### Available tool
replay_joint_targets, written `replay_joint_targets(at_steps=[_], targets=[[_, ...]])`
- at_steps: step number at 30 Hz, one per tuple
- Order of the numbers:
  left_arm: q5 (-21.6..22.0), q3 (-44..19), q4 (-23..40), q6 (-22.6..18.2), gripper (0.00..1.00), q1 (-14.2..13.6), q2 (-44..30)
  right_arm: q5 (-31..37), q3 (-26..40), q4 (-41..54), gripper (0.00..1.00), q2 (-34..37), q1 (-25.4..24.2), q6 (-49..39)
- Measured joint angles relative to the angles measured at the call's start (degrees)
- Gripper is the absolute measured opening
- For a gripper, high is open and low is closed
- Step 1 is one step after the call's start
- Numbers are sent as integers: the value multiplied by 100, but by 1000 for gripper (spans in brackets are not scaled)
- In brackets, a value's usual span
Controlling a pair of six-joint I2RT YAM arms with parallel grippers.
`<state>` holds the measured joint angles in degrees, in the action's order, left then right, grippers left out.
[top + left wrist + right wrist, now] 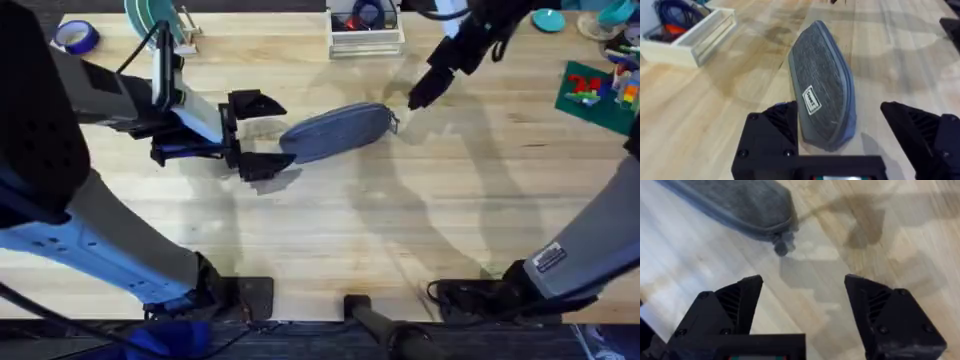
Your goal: Unzip the bag, pick up the pens from the table one at a time and place them inside, then zip the bag closed.
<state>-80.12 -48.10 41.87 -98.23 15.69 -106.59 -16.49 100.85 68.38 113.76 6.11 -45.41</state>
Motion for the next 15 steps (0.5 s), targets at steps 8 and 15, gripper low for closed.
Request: replay_joint_targets(at_steps=[8, 15], targets=[[735, -467, 1379, 61, 995, 172, 359, 12, 33, 398, 993, -347, 0, 11], [1543, -1210, 2703, 64, 996, 172, 1072, 22, 33, 418, 995, -763, 0, 223]])
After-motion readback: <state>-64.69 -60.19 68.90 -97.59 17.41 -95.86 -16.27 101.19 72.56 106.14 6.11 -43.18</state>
